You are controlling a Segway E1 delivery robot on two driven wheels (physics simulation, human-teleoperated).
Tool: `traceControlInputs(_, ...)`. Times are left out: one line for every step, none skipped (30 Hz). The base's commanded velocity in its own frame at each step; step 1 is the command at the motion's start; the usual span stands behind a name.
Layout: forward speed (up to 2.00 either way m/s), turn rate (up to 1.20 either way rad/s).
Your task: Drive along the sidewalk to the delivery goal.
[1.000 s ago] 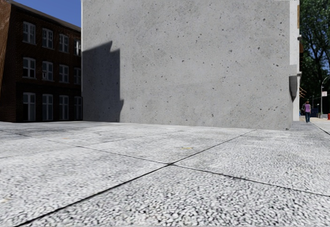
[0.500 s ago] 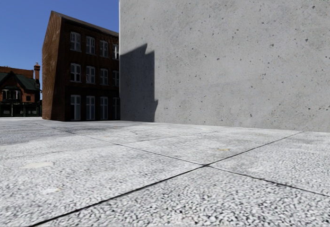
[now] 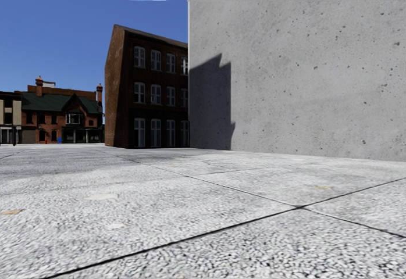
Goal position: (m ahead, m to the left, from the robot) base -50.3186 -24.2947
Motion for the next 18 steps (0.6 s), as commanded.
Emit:
traceControlInputs(0.00,0.52)
traceControlInputs(0.00,0.52)
traceControlInputs(0.00,0.52)
traceControlInputs(0.00,0.52)
traceControlInputs(0.00,0.52)
traceControlInputs(0.00,0.52)
traceControlInputs(0.00,0.52)
traceControlInputs(0.00,0.52)
traceControlInputs(0.00,0.52)
traceControlInputs(0.00,0.52)
traceControlInputs(0.00,0.52)
traceControlInputs(0.00,0.52)
traceControlInputs(0.00,0.52)
traceControlInputs(0.00,0.52)
traceControlInputs(0.00,0.52)
traceControlInputs(0.00,0.52)
traceControlInputs(0.00,0.52)
traceControlInputs(0.00,0.52)
